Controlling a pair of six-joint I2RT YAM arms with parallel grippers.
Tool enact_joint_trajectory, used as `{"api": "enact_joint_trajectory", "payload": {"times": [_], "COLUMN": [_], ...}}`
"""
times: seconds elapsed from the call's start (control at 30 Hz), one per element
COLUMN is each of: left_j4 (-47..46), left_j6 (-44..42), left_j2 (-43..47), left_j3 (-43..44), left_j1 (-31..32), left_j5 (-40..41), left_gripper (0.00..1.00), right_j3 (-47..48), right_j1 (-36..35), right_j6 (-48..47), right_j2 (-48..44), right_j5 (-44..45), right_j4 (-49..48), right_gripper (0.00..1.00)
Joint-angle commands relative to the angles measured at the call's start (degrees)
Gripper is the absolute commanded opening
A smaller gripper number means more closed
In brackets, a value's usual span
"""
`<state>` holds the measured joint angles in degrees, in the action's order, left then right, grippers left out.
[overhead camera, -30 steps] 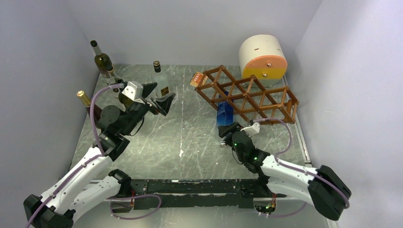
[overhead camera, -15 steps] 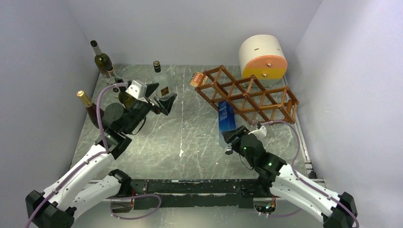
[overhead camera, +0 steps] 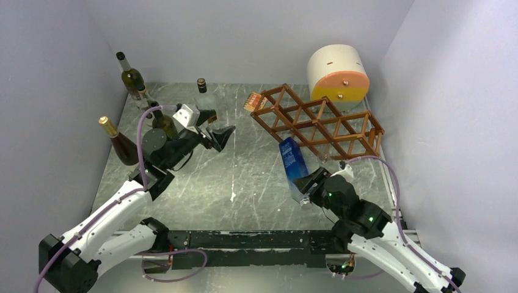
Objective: Take the wine bottle off the wine rack
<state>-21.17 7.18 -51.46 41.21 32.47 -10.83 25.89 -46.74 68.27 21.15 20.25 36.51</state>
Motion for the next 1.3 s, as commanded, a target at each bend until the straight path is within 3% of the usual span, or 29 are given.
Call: {"api": "enact_joint_trajectory", "payload": {"times": [0.0,0.27,0.33,0.47,0.57,0.77,0.83,1.27], "left_j4": [-3.8,-1.4,2.2,12.5,18.2,28.4,28.0,21.3], "left_j6": [-0.8,-8.6,-14.8,-30.4,-36.5,-40.2,-40.0,-40.2], "left_j2": [-1.4,-6.2,-6.8,-7.8,-10.8,-22.6,-25.1,-25.9], "left_j3": [-0.9,1.1,2.0,4.7,8.3,18.4,19.7,14.1], "left_j1": [0.3,3.0,7.0,20.1,26.9,33.5,34.3,35.0], "left_j5": [-6.1,-20.6,-21.4,-15.9,-13.7,-9.4,-8.4,-14.1], "left_gripper": [0.94,0.92,0.92,0.94,1.00,1.00,1.00,0.99], "right_j3": [6.5,13.0,15.5,21.6,25.1,29.2,29.7,31.2], "right_j1": [-0.4,-0.4,-0.5,-0.4,-0.4,-0.3,-0.3,-0.3], "right_j6": [-1.5,-6.4,-9.0,-14.6,-18.5,-23.5,-23.9,-24.1], "right_j2": [-4.1,-0.2,2.2,9.5,13.2,18.9,19.4,17.3], "right_j5": [0.9,-3.2,-5.1,-11.0,-15.6,-22.2,-23.7,-24.5], "right_j4": [1.3,5.6,6.4,7.7,8.2,8.6,8.3,11.6], "right_gripper": [0.00,0.00,0.00,0.00,0.00,0.00,0.00,0.00]}}
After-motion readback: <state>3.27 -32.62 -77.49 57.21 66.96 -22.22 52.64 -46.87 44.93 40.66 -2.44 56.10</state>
